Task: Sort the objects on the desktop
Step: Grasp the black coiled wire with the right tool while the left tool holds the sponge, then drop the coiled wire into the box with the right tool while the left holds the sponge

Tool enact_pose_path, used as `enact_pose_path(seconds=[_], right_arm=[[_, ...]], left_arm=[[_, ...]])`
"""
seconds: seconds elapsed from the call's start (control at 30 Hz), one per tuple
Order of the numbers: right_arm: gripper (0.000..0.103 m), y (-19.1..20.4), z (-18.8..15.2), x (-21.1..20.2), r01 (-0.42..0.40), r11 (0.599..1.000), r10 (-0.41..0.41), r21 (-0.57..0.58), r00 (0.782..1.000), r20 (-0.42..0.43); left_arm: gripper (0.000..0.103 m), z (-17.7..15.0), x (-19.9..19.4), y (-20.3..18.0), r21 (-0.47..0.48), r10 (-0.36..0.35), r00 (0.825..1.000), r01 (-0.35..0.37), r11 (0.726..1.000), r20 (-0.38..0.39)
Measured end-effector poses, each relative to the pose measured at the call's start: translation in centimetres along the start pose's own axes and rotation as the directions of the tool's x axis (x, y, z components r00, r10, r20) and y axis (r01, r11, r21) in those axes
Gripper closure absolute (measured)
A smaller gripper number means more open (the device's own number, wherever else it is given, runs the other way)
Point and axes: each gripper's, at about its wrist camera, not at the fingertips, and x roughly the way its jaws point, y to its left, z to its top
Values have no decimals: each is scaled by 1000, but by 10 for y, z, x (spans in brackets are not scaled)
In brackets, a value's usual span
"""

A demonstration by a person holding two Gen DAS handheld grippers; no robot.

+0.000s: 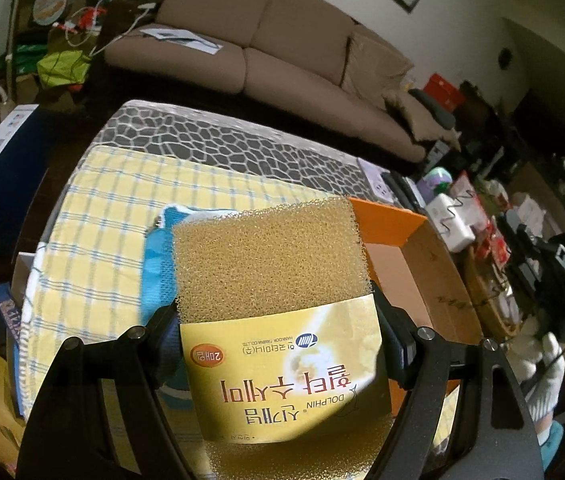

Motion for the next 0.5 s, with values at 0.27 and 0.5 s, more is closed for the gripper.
enact_pose_path(seconds=[0.27, 0.5], right_arm=[[97, -42, 9, -22, 229, 972, -230, -55, 973, -6], [92, -63, -4, 10, 415, 901, -429, -128, 896, -116]], left_arm=[[26, -9, 16, -27, 38, 6, 1000, -5, 999, -29], [26, -14, 23, -38, 61, 16, 999, -13, 998, -44]])
